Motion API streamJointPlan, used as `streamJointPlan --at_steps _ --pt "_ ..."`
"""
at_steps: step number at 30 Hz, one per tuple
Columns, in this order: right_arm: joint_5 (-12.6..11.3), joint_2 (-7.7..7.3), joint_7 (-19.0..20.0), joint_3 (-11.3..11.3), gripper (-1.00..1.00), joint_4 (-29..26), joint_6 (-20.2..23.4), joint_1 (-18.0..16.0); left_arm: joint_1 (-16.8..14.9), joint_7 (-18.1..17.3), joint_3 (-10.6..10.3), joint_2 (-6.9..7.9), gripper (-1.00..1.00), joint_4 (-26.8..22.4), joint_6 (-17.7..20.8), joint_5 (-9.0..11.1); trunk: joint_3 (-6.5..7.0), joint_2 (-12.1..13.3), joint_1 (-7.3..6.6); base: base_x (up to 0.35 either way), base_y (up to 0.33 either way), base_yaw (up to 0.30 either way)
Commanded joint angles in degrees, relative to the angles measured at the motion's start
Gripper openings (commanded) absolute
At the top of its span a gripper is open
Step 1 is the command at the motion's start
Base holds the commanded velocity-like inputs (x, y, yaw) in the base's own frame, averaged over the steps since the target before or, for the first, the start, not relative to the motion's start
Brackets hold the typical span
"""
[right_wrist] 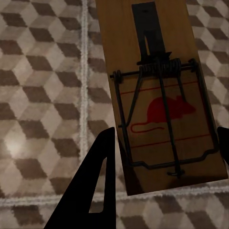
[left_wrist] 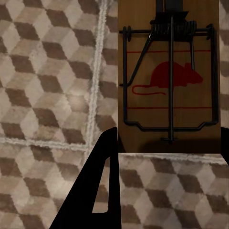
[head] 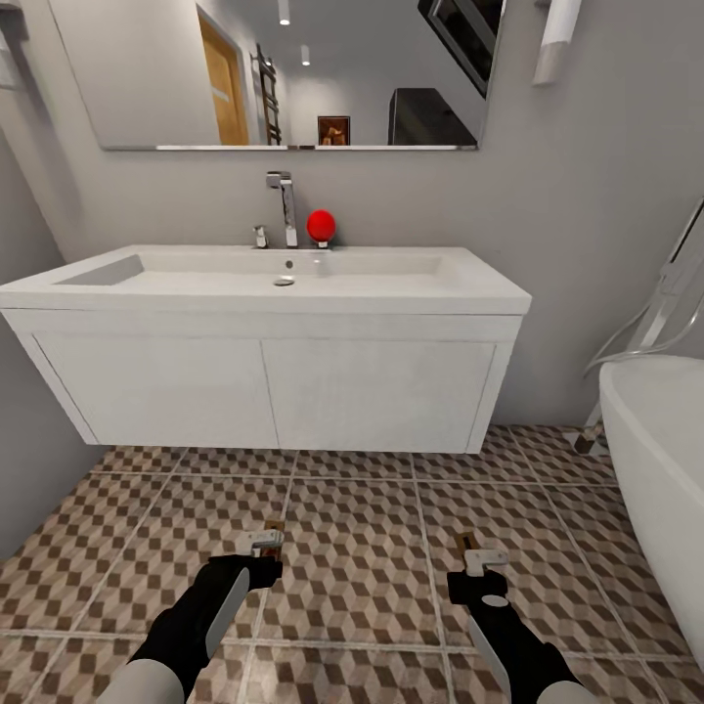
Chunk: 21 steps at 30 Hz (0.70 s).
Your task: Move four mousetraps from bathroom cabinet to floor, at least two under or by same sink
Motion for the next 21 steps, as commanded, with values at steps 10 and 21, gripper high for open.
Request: streamJointPlan --at_steps 10,21 --pt "-0.2 -0.05 -0.4 0.4 -1.00 -0.1 0.5 0.0 0.0 0.6 -0.2 0.08 -1.00 -0.1 0.1 0.5 -0.05 0.0 -0.01 0.000 0.000 0.000" --pt "-0.2 -0.05 -1.1 0.4 -1.00 -0.1 0.5 0.0 0.0 0.6 -0.1 0.08 -1.00 -0.2 0.1 0.5 -0.05 0.0 -0.01 0.000 0.000 0.000"
